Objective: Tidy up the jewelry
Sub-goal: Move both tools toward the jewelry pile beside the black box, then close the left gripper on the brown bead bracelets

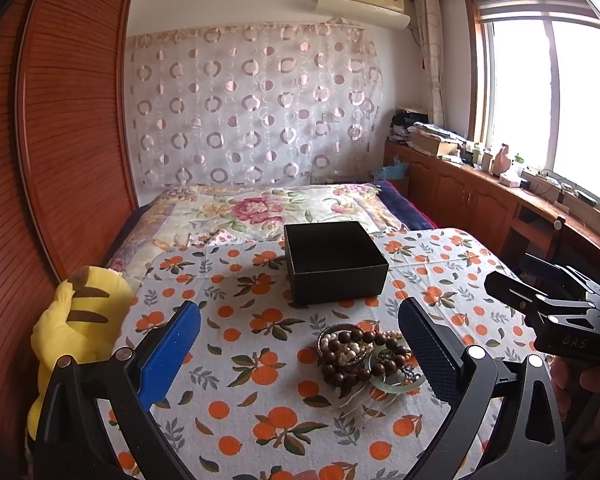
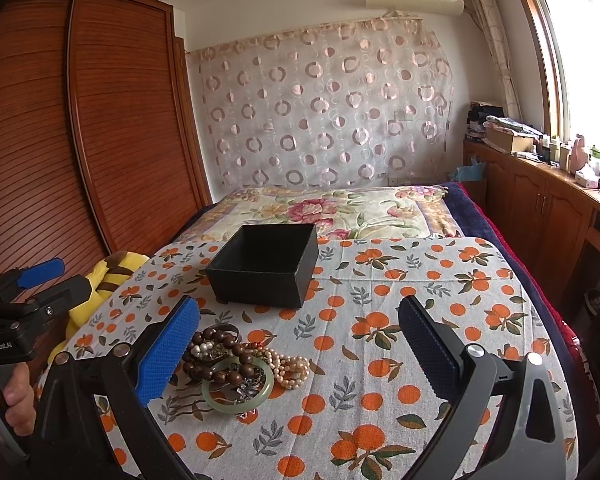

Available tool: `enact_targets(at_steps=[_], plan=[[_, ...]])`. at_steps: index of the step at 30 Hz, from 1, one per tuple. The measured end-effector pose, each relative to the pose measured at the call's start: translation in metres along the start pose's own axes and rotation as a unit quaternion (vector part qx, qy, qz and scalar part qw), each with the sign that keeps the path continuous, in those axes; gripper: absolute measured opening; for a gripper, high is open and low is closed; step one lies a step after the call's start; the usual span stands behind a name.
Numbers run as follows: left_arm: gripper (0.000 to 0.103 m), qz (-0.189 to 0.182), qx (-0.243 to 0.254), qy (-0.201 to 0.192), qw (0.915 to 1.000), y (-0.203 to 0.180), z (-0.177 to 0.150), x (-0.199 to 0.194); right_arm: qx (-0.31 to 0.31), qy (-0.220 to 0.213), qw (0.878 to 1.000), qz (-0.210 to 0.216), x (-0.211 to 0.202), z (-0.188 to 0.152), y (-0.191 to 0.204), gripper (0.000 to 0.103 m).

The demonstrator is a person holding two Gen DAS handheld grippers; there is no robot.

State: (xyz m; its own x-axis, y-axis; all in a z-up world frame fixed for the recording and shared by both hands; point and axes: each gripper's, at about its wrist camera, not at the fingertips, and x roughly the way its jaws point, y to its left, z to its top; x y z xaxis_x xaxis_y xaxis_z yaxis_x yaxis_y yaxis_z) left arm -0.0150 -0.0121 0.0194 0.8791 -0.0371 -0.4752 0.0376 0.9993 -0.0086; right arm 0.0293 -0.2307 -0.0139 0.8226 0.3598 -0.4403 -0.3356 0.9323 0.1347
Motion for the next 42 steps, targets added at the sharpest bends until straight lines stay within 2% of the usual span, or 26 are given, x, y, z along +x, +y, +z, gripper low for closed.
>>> enact_targets(at_steps=[23, 28, 42], plan=[[0.096, -0.001, 0.0, 0.002, 1.0, 0.001, -0.002, 0.0, -0.001, 0.006, 1.0, 0.004, 0.004, -0.002, 0.002, 0.101], [0.096, -0.007, -0.003, 0.019, 0.9998, 0.005, -0.006, 0.007, 0.0, 0.02, 1.0, 0.011, 0.01, -0.007, -0.002, 0.101], [0.096, -0.058, -0.001, 0.097, 0.9936, 0.016, -0.038, 0.063, -0.015, 0.064, 0.997, 0.031, 0.033, -0.03, -0.005, 0.099]])
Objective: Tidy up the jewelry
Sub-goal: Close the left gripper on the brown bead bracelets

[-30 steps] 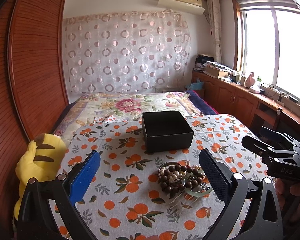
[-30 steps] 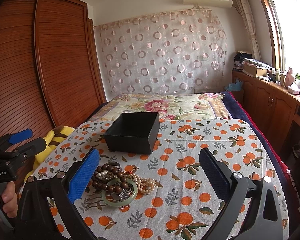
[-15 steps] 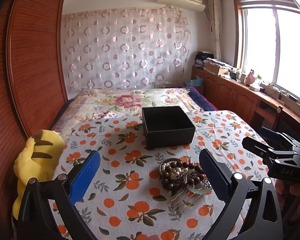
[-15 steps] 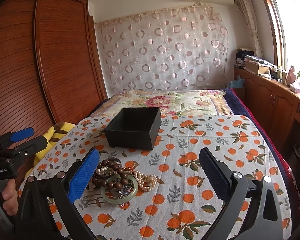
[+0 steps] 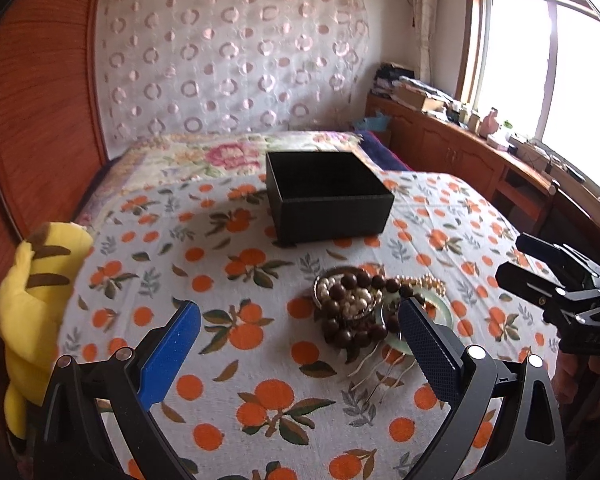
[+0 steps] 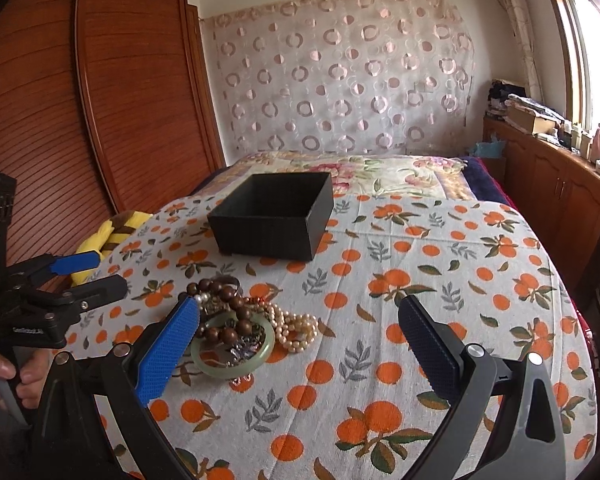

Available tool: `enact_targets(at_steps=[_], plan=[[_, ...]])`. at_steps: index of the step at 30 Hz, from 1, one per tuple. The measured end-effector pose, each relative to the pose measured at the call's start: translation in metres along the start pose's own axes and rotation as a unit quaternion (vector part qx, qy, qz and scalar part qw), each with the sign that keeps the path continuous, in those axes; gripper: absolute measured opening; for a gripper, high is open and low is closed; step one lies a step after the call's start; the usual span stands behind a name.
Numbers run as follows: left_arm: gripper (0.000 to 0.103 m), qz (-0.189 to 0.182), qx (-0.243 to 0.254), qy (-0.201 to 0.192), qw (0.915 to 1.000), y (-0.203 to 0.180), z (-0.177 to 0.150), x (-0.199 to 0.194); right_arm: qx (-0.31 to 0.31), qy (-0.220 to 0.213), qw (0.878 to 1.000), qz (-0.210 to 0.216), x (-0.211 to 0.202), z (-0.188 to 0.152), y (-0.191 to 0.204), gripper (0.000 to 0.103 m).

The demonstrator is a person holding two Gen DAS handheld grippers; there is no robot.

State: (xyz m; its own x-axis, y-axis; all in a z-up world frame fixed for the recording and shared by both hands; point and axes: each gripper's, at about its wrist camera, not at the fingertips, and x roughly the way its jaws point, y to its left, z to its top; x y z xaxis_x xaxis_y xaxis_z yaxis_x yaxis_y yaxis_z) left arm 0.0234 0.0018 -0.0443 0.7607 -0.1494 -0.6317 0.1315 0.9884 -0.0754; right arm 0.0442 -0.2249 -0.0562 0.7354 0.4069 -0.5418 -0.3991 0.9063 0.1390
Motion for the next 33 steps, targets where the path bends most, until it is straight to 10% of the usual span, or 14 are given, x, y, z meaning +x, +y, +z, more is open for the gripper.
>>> enact_targets(at_steps=[17, 24, 33], plan=[[0.048, -0.052, 0.007, 0.075, 0.9959, 0.001, -0.009, 0.055, 0.003, 0.021, 1.0, 0.007, 0.008, -0.015, -0.004, 0.095], [0.013, -0.085, -0.011, 0.086, 0.9927, 0.002, -0.009, 0.066, -0.001, 0.03, 0.999, 0.013, 0.011, -0.018, -0.003, 0.095], [0.012, -0.068, 0.003, 0.038, 0.9969, -0.008, 0.004, 0.033, -0.02, 0.046, 0.999, 0.019, 0.018, -0.02, 0.005, 0.095]])
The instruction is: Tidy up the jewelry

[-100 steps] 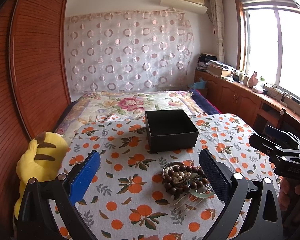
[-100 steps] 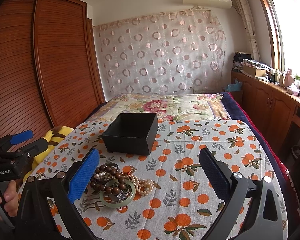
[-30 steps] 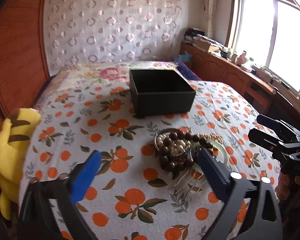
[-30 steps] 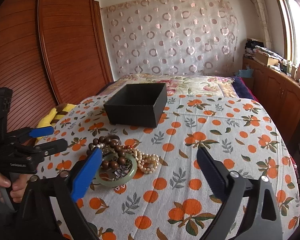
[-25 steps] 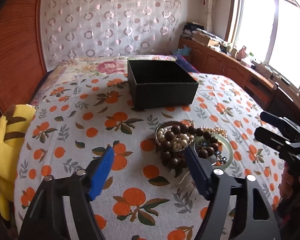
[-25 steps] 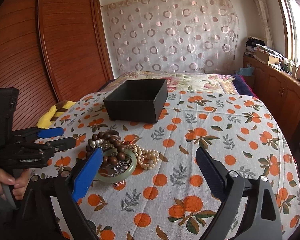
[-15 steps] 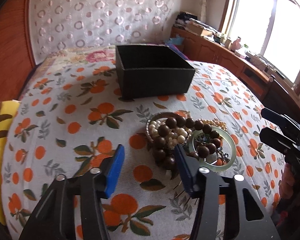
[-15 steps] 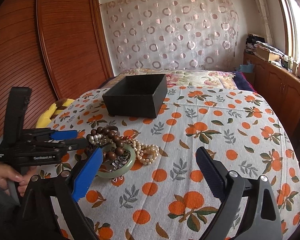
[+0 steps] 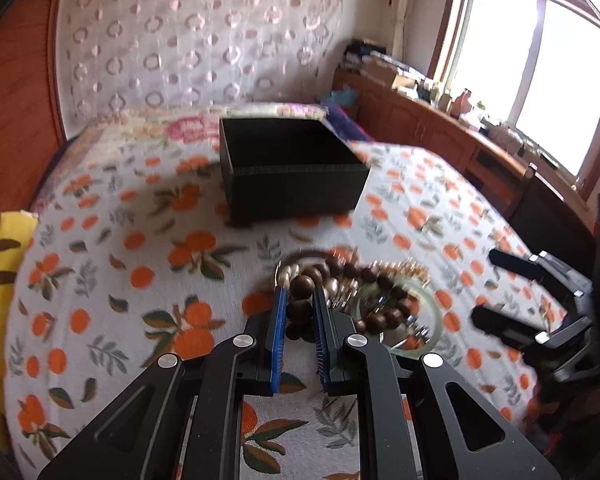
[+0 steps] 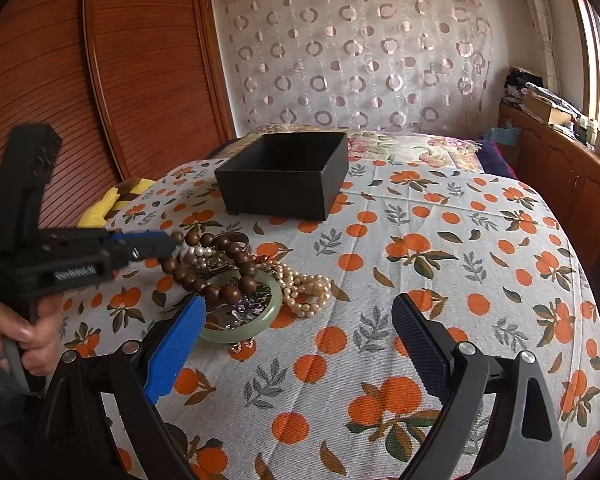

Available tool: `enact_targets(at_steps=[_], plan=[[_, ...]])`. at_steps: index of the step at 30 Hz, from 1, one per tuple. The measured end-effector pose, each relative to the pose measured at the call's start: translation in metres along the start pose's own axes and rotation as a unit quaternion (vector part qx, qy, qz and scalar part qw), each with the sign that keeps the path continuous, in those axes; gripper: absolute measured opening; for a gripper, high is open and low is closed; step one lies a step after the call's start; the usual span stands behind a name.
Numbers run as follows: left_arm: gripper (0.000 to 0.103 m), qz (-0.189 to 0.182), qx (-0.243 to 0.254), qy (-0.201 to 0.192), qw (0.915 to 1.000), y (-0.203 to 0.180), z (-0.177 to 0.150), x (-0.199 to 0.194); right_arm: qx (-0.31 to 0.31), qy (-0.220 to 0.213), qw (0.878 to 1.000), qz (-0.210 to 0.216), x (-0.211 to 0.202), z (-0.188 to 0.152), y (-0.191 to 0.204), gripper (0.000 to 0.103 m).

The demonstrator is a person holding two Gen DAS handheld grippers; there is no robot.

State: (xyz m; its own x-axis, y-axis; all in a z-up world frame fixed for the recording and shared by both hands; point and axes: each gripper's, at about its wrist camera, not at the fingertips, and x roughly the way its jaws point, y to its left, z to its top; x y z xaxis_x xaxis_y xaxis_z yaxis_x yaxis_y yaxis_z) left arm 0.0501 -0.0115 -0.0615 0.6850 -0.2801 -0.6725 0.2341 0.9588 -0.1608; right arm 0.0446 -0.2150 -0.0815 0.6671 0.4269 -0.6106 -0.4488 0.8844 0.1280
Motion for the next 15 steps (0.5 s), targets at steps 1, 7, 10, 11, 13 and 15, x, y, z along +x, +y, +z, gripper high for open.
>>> enact_targets(at_steps=[1, 7, 10, 11, 13, 15], plan=[[0.012, 0.001, 0.001, -0.007, 1.0, -0.001, 0.002, -0.005, -0.002, 0.002, 1.0, 0.002, 0.001, 0.0, 0.001, 0.095], [0.012, 0.011, 0.0, -0.056, 0.9984, -0.003, 0.014, -0.035, -0.022, 0.025, 0.999, 0.018, 0.014, 0.001, 0.01, 0.095], [0.012, 0.02, 0.0, -0.073, 0.9971, -0.002, 0.018, -0.048, -0.032, 0.037, 0.998, 0.029, 0.023, 0.004, 0.015, 0.095], [0.012, 0.02, -0.001, -0.075, 0.997, -0.001, 0.02, -0.051, -0.037, 0.041, 0.998, 0.033, 0.025, 0.005, 0.017, 0.095], [0.012, 0.022, -0.003, -0.081, 0.9965, 0.002, 0.021, -0.057, -0.05, 0.047, 0.997, 0.039, 0.031, 0.008, 0.022, 0.095], [0.012, 0.027, -0.005, -0.086, 0.9959, 0.005, 0.021, -0.062, -0.06, 0.058, 0.996, 0.045, 0.039, 0.01, 0.027, 0.095]])
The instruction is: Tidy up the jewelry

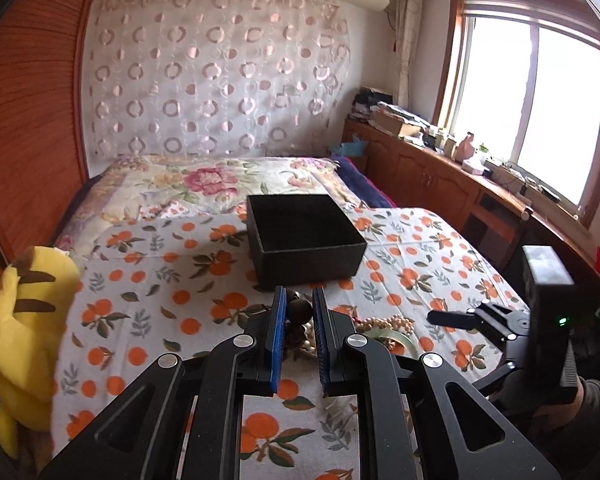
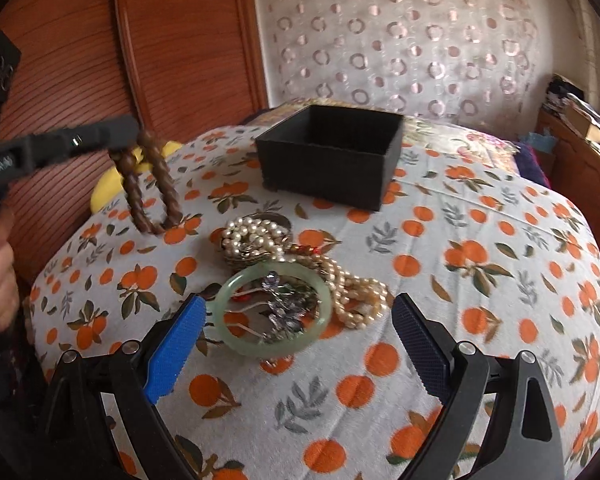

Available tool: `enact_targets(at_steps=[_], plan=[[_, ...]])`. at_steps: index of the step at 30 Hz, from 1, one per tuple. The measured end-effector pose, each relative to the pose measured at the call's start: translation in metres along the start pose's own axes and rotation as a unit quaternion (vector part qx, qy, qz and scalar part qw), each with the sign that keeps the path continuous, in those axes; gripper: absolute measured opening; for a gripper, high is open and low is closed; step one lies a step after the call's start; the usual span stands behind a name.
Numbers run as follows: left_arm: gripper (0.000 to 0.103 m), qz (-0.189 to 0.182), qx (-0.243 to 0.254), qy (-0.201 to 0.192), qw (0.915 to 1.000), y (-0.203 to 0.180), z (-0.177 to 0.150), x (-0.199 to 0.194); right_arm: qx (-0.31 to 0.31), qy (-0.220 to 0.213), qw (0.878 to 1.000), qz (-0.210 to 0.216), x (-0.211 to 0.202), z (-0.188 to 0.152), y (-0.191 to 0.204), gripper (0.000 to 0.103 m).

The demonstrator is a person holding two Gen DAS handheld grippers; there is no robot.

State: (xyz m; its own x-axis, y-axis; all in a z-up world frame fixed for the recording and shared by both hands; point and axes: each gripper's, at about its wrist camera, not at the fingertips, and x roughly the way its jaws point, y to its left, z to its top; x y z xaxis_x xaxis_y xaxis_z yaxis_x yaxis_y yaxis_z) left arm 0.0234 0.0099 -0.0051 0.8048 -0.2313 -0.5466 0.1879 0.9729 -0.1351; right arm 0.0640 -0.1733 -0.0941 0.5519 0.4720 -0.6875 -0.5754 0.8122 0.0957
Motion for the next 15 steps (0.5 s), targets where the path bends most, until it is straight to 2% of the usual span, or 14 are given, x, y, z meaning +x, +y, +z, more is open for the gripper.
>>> enact_targets(at_steps=[11, 14, 15], plan=[[0.012, 0.003, -0.007, -0.007, 0.9999, 0.011, -0.001, -0.008, -0.056, 0.052, 0.997, -0.003, 0.032, 0.007, 0.017, 0.095], [0.012, 0.004, -0.006, -0.006, 1.0, 0.011, -0.002, -0.008, -0.062, 0.061, 0.996, 0.001, 0.036, 0.007, 0.018, 0.088], [0.012, 0.004, -0.006, -0.006, 1.0, 0.011, -0.002, -0.007, -0.063, 0.06, 0.996, 0.007, 0.036, 0.006, 0.018, 0.082]])
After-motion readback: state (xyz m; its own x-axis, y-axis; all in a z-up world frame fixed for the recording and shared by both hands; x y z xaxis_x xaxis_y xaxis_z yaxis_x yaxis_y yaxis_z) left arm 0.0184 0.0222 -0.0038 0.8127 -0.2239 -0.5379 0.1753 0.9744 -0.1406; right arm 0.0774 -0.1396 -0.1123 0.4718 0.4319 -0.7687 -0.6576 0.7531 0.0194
